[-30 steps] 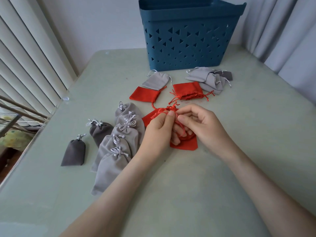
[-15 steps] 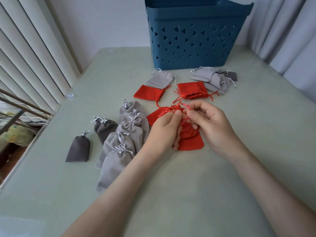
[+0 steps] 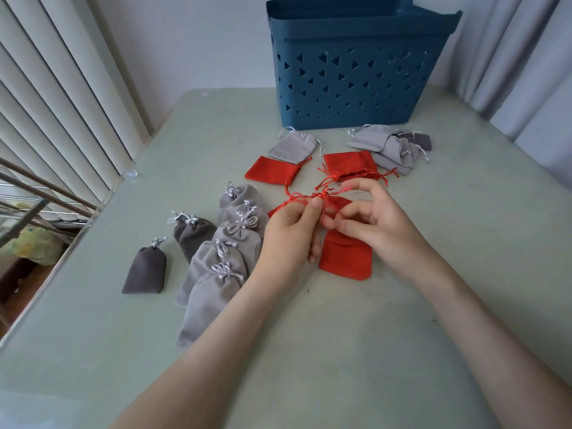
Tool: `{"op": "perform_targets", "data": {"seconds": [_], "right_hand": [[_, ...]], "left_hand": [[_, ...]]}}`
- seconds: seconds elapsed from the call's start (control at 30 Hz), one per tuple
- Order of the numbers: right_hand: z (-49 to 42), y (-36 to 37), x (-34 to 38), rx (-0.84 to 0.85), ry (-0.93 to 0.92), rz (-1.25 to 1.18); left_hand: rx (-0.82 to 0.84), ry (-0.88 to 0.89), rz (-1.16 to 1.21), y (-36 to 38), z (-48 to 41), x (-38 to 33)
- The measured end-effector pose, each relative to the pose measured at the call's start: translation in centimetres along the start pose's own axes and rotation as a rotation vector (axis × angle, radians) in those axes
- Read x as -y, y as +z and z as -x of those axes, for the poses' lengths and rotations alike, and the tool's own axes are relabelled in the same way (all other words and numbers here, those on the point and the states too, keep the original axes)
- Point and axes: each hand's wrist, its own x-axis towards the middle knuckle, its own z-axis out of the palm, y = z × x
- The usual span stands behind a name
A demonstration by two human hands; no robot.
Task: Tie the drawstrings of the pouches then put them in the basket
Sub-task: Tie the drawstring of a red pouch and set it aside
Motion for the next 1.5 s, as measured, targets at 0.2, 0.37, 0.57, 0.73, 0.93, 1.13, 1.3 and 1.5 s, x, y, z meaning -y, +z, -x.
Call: {"op": "perform_targets", "data": {"seconds": [0.2, 0.37, 0.57, 0.73, 0.93, 1.13, 1.3, 1.5], "right_hand": [[0.0, -0.3, 0.0, 0.022, 0.068, 0.047], [-0.2, -0.4, 0.3, -0.075, 0.114, -0.069], [0.1, -1.0, 1.1, -0.091, 0.074, -0.116], [0.2, -0.9, 1.3, 0.009, 0.085, -0.266], [0.2, -0.6, 1.3, 0.032, 0.052, -0.265], [0.1, 0.1, 0.6, 0.103, 0.133, -0.145], [-0.1, 0.5, 0.1, 0.103, 0.172, -0.045], [-0.1, 0.4, -0.1, -0.031, 0.161, -0.253]], "left_hand": [[0.049, 0.007, 0.219, -0.1, 0.0, -0.7], [0.140, 0.018, 0.122, -0.1, 0.3, -0.8], [0.069, 0.144, -0.205, -0.2, 0.0, 0.0], [-0.071, 0.325, -0.493, -0.2, 0.2, 0.7], [-0.100, 0.270, -0.425, -0.2, 0.2, 0.1], [-0.145, 0.261, -0.319, -0.4, 0.1, -0.1], [-0.111, 0.287, -0.273, -0.3, 0.3, -0.2], [-0.096, 0.253, -0.156, -0.3, 0.3, -0.5]]}}
